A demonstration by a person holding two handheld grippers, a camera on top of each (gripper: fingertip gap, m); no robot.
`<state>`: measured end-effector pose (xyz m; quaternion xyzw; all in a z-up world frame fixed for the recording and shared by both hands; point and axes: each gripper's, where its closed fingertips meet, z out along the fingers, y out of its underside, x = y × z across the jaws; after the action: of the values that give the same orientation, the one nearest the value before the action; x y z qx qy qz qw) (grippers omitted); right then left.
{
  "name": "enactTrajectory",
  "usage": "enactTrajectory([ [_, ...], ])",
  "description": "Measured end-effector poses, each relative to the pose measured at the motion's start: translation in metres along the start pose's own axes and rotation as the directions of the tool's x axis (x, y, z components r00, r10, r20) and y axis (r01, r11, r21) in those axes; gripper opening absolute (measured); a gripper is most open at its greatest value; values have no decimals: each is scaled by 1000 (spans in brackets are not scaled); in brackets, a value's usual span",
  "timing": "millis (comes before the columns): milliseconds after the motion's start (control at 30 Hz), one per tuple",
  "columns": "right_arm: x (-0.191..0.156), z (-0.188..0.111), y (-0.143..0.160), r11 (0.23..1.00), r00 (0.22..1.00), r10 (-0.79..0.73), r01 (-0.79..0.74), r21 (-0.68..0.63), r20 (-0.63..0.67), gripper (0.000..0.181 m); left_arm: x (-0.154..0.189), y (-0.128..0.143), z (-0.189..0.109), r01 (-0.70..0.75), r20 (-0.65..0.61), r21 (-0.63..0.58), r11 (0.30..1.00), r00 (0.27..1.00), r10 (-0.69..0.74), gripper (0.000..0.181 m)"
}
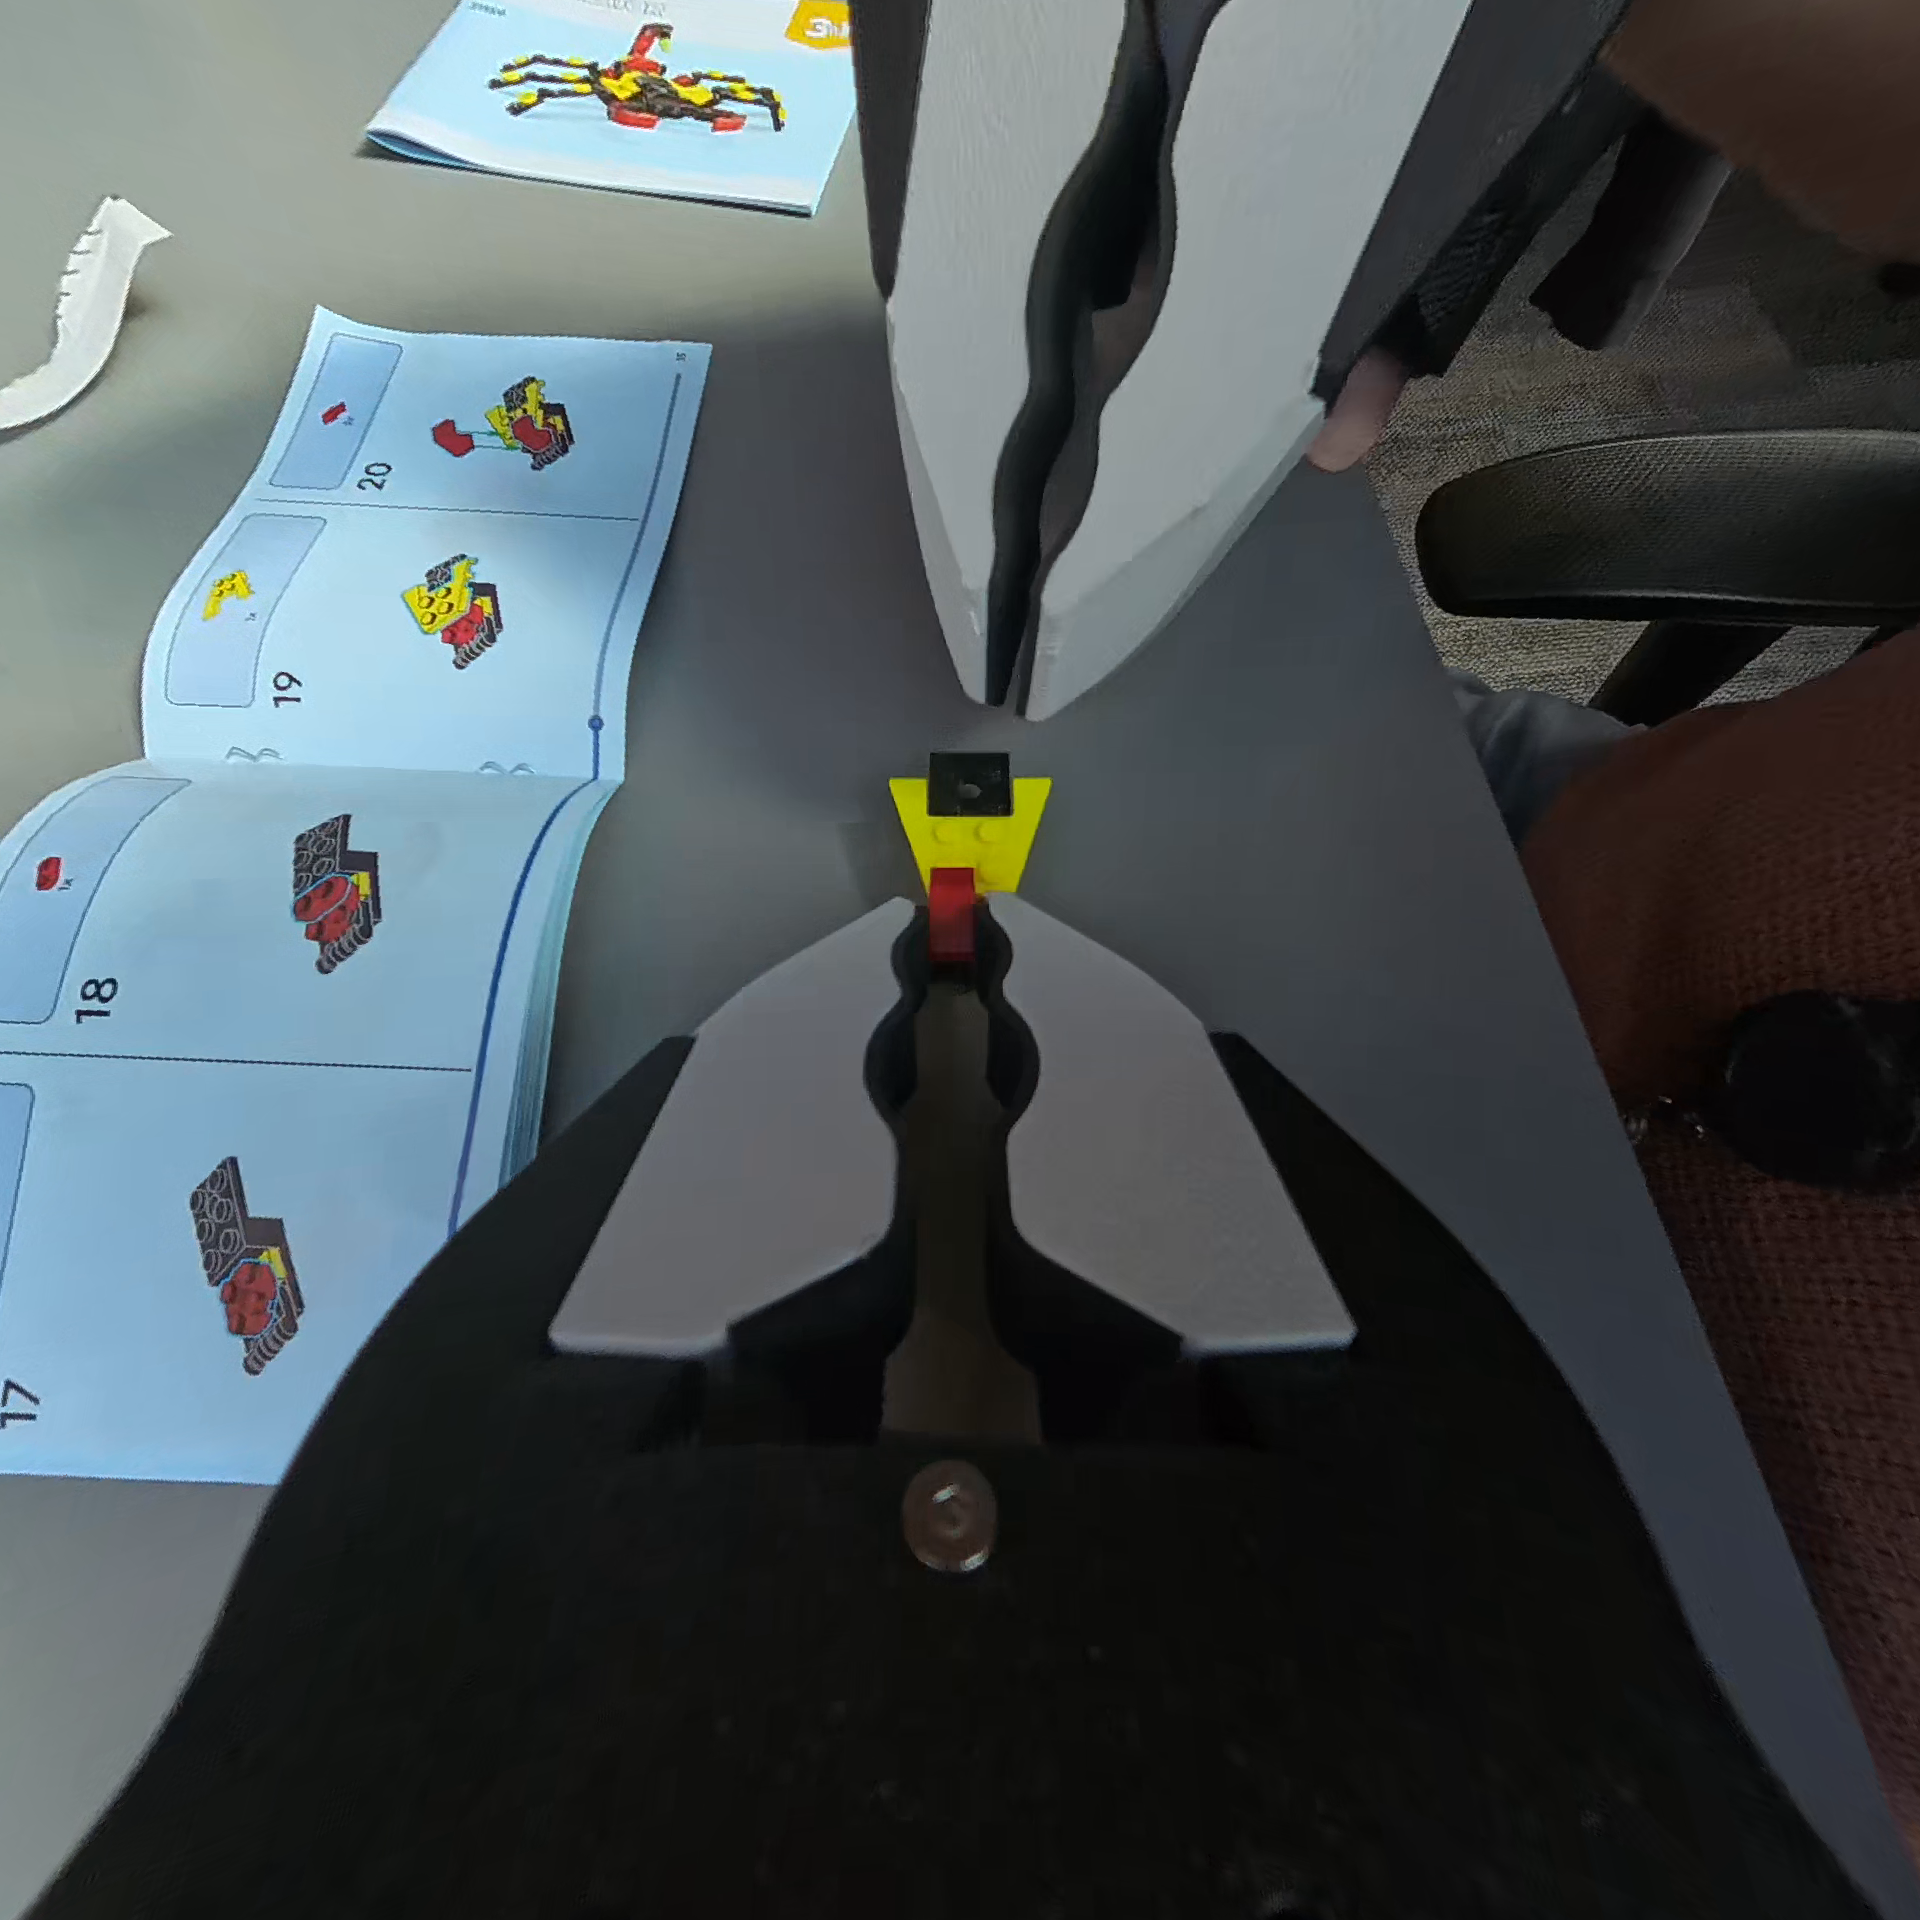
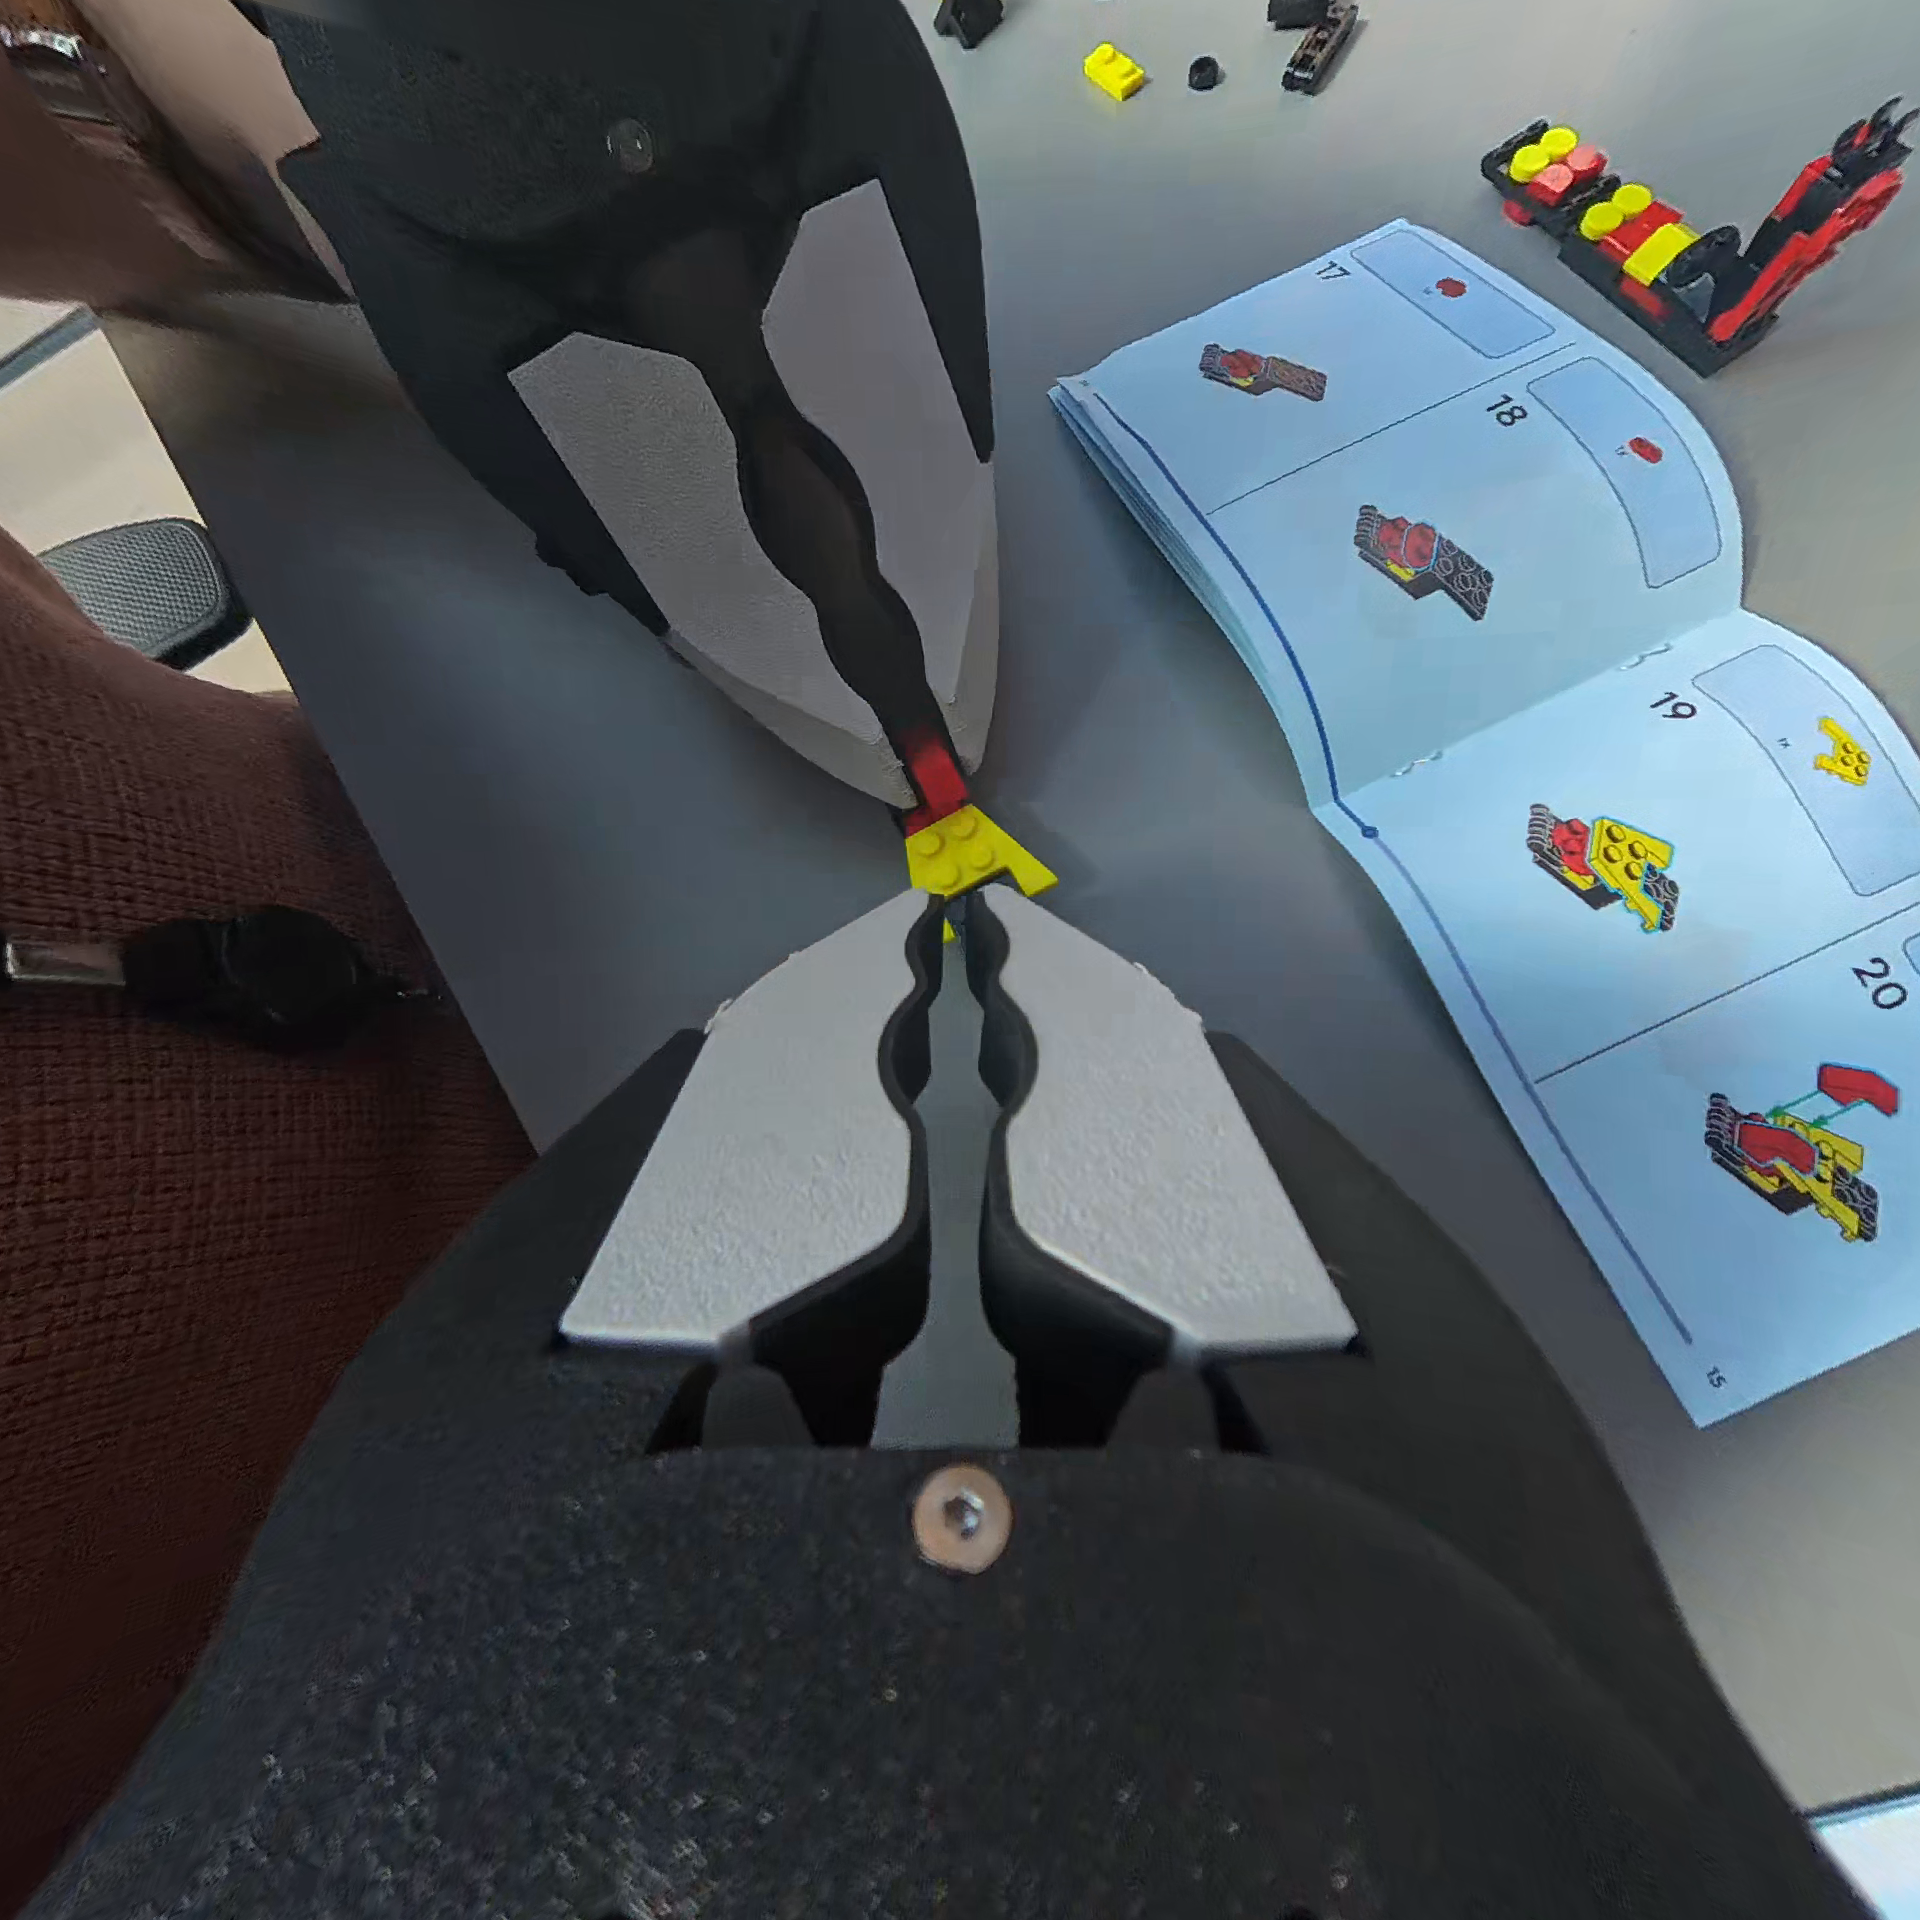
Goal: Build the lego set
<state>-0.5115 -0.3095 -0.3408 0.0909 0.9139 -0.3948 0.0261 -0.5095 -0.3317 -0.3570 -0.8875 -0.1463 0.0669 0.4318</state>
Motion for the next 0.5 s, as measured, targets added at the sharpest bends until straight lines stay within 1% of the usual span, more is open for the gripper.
enactTrajectory([
  [33,-1,3,0,1000,1000,-8,8,-3,6,3,0,1,2,6,-8,-18,1000,1000,-6,8],
  [233,2,15,0,999,999,-49,49,-17,22,2,0,-1,7,26,-28,-41,999,999,-28,8],
  [500,8,20,3,999,998,-49,50,-21,30,2,1,-1,12,50,-64,-50,998,997,-53,8],
])
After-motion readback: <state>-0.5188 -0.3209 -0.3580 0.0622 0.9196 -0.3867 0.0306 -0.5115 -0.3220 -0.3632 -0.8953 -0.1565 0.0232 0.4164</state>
